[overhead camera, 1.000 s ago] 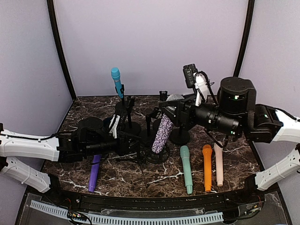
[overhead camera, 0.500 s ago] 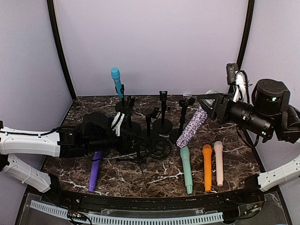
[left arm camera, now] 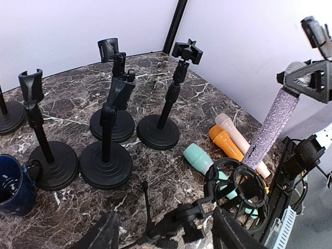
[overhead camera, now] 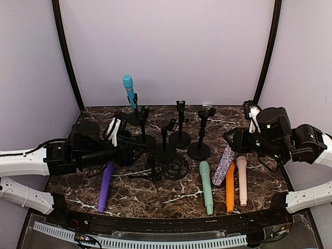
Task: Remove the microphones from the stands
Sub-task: Remove the microphone from the microphone stand, then move the microphone stand to the center of the board.
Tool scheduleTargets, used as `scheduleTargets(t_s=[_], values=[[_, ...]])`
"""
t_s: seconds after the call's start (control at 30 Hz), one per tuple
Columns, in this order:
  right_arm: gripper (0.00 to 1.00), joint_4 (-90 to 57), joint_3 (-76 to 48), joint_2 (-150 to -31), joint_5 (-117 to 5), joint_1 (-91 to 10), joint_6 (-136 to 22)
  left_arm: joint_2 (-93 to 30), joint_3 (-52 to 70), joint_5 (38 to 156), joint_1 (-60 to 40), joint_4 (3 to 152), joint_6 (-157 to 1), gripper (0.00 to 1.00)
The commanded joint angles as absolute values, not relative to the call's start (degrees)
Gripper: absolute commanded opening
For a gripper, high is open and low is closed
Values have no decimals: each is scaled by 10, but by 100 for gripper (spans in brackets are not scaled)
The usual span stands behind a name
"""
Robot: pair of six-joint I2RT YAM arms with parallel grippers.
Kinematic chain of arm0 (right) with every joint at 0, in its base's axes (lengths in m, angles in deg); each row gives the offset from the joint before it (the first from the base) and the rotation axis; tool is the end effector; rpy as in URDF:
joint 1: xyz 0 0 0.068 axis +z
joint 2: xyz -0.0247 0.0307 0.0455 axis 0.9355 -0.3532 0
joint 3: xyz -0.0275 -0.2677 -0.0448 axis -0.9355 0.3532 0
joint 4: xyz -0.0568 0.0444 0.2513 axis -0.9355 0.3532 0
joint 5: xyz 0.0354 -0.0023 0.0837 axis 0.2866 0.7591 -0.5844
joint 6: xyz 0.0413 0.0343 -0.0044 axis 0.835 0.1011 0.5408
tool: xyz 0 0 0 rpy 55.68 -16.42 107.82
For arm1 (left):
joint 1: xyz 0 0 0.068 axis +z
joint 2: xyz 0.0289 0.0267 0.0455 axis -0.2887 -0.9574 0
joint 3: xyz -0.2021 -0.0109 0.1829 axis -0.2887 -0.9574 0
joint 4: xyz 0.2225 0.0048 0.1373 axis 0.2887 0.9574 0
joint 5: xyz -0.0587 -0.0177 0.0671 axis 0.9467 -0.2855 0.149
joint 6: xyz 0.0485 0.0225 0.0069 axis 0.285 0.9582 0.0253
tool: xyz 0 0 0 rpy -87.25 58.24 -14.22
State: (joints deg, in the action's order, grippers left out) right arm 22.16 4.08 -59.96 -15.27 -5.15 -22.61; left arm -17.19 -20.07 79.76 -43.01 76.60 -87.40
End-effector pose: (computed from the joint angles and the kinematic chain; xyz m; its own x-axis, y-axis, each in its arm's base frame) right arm 0.0934 0.1486 0.3521 -0.5380 0.1533 -0.8289 -0.2668 0.9018 0.3399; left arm 0.1300 -0.2124 0.2969 -0.3982 -0.0059 -0.9173 0.6837 0.6648 -0.3011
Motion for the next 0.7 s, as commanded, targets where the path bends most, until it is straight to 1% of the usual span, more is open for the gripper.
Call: scheduleTargets(t_s=[0.0,0.2,0.3,0.37,0.53,0.67], values=[[17,219,68,-594,-236,-98,-199,-100,-267,775,-430,762,-873,64],[18,238,102,-595,-307,-158,-192,-25,-350,785,-430,771,-868,63],[18,231,123,-592,-355,-179,-189,-11,-390,813,-433,757,-845,58],[18,226,134,-594,-373,-186,-187,-5,-407,814,-444,741,-833,58],[19,211,148,-615,-410,-200,-191,-29,-442,824,-461,673,-836,59],[21,199,157,-646,-422,-214,-195,-86,-457,822,-476,602,-832,62]])
